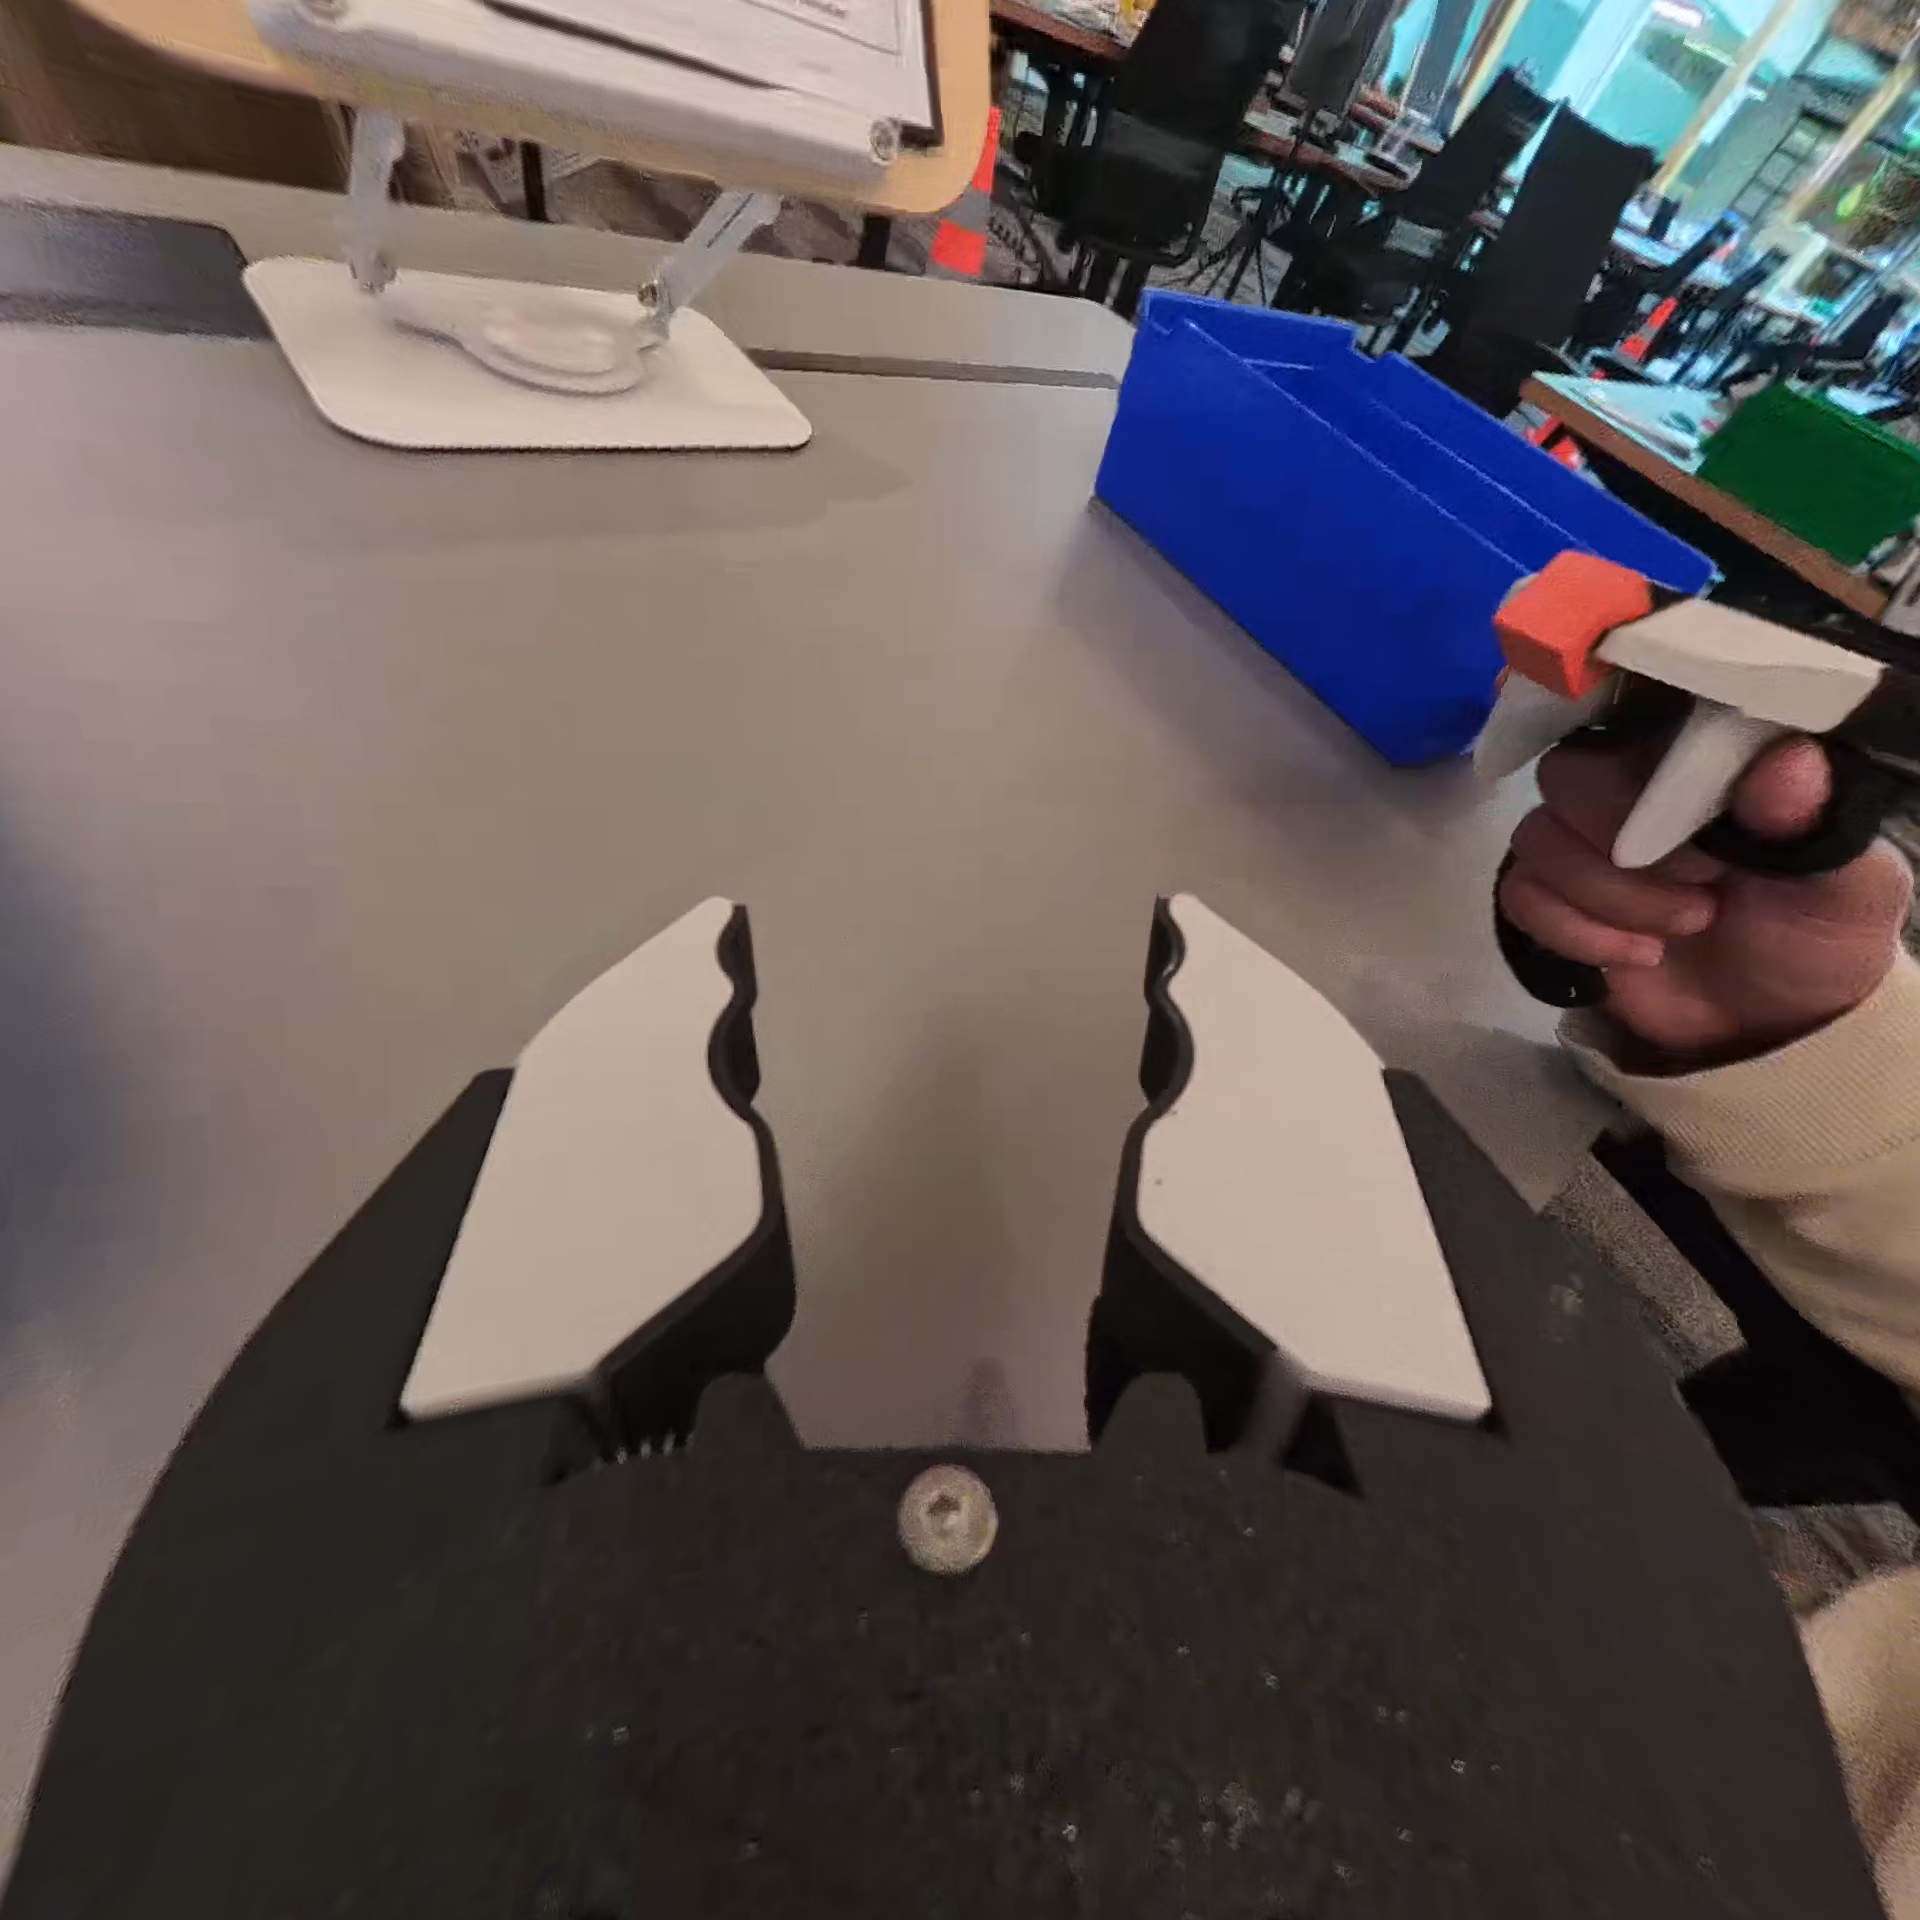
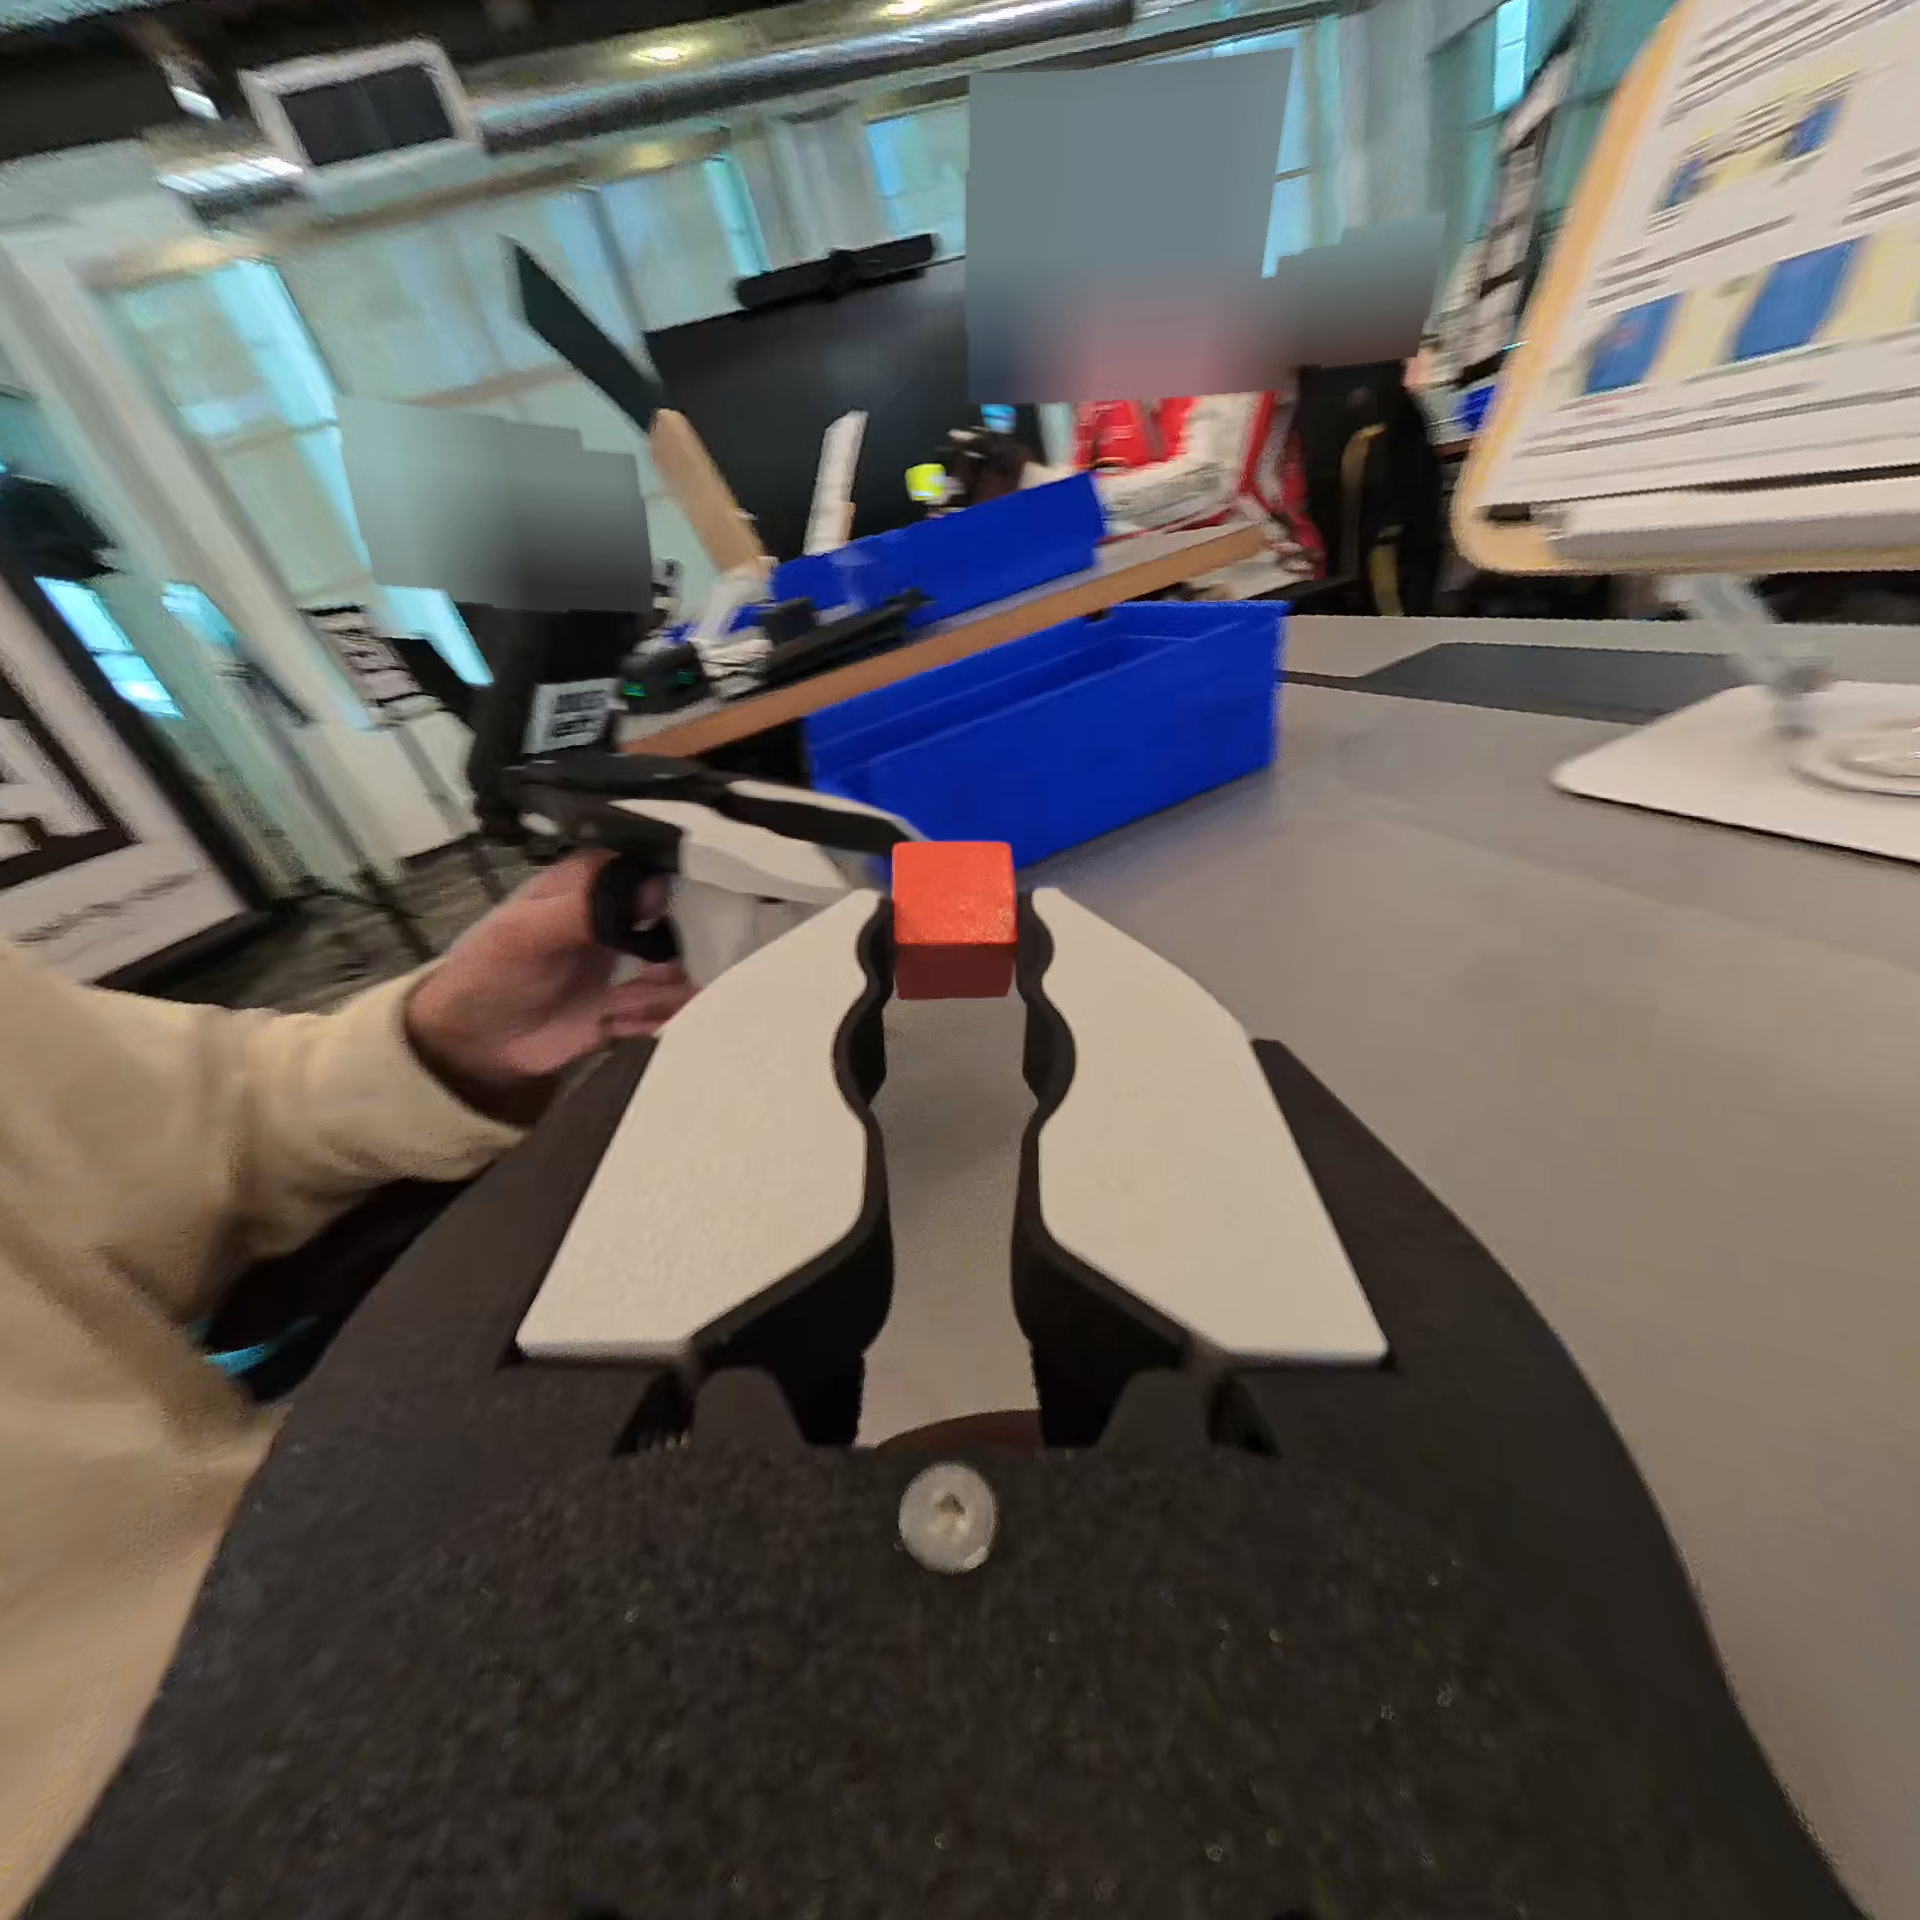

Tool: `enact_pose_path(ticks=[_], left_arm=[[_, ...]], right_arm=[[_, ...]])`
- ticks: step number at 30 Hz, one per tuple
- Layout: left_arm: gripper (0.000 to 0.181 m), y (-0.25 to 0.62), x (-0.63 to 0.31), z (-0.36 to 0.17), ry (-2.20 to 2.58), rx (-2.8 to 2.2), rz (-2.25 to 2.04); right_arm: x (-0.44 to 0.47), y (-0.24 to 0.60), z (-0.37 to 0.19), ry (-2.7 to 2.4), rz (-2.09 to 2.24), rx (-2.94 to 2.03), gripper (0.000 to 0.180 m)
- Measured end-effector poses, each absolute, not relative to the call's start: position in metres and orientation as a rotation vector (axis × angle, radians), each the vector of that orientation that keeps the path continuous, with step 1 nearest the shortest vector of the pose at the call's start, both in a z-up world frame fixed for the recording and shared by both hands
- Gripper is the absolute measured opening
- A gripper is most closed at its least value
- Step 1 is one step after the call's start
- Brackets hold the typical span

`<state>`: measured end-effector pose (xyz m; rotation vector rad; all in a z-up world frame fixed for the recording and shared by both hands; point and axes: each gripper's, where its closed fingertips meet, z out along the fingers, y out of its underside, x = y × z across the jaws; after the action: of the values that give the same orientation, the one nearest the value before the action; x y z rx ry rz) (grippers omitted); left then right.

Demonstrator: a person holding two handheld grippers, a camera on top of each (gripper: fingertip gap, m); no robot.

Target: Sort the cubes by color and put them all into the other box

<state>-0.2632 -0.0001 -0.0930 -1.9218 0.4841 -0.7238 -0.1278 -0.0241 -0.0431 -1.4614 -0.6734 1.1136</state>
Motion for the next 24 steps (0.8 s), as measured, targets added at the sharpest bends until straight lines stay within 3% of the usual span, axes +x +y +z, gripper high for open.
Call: enact_pose_path(ticks=[6,12,18,24], left_arm=[[0.07,-0.009,-0.263,-0.109,0.596,-1.891,-0.634],[0.068,-0.018,-0.247,-0.123,0.687,-1.922,-0.667],[0.068,-0.021,-0.246,-0.126,0.718,-1.94,-0.69],[0.067,-0.023,-0.241,-0.126,0.747,-1.946,-0.701]], right_arm=[[-0.112,-0.026,-0.06,-0.623,0.864,-1.506,0.022],[-0.1,-0.032,-0.043,-0.61,0.839,-1.481,0.022],[0.044,0.02,0.013,-0.399,0.419,-1.625,0.022],[0.128,0.108,-0.103,-0.46,0.359,-2.299,0.023]])
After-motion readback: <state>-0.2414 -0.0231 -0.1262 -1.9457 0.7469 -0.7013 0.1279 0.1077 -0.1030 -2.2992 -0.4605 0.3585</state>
